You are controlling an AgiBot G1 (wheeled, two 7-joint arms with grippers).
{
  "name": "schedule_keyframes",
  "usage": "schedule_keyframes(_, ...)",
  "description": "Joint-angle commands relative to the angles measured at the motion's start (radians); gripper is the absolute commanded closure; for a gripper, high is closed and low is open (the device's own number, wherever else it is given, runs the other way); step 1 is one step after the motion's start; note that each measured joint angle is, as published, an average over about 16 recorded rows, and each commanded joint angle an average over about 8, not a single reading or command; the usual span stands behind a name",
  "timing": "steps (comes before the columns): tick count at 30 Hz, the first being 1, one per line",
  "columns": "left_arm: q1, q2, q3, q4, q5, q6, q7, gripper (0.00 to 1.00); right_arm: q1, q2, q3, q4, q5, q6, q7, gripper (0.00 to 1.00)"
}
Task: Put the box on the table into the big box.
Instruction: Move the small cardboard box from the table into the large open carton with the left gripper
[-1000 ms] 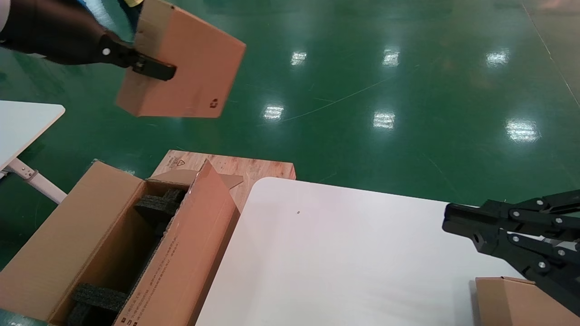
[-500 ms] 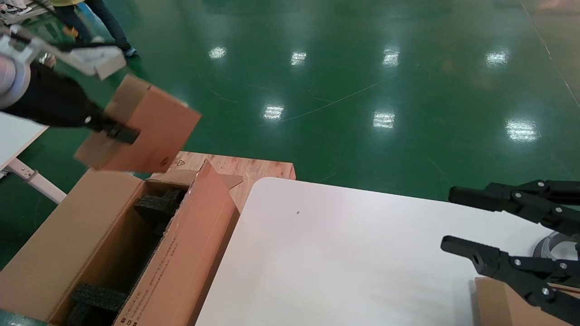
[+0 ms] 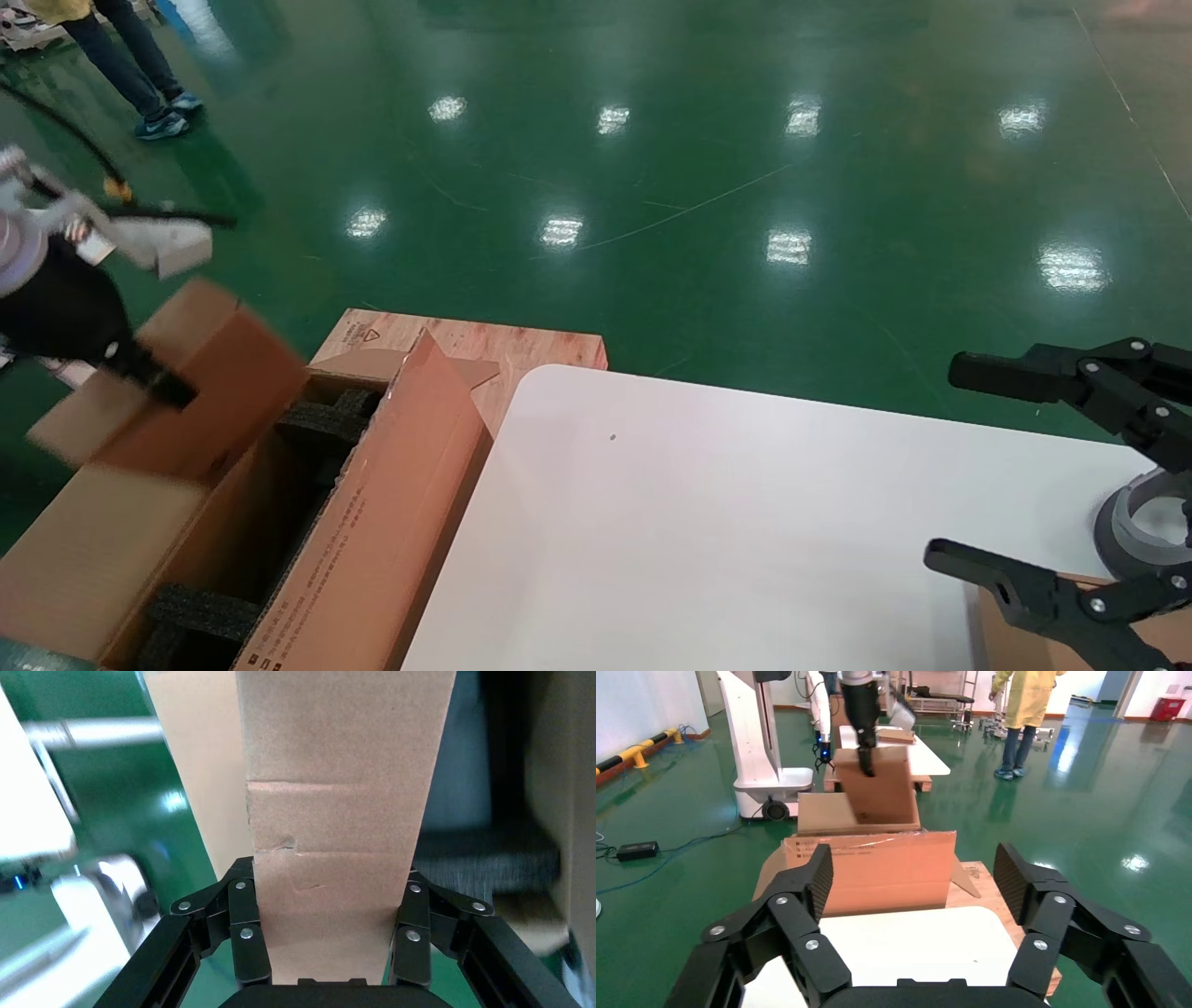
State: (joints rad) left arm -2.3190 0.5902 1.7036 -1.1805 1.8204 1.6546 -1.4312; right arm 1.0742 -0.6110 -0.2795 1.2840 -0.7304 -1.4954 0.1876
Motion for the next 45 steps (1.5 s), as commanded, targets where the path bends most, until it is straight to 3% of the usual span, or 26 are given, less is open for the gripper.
schedule_keyframes(1,-0.002,0.014,0.045,0.029,-0.016,0.028,-0.008,1.00,0.000,0.000,0.000,0.000,0.000,0.000,0.000,0.00)
schedule_keyframes(13,0.018,0.118,0.254,0.283,-0.185,0.075,0.011,1.00,0.000,0.000,0.000,0.000,0.000,0.000,0.000,0.00)
schedule_keyframes(19,0.016,0.167,0.316,0.384,-0.273,0.081,0.037,1.00,0.000,0.000,0.000,0.000,0.000,0.000,0.000,0.00)
schedule_keyframes(30,0.001,0.217,0.342,0.517,-0.331,0.065,0.091,1.00,0.000,0.000,0.000,0.000,0.000,0.000,0.000,0.00)
schedule_keyframes(45,0.053,0.213,0.308,0.633,-0.369,-0.047,0.134,1.00,0.000,0.000,0.000,0.000,0.000,0.000,0.000,0.00)
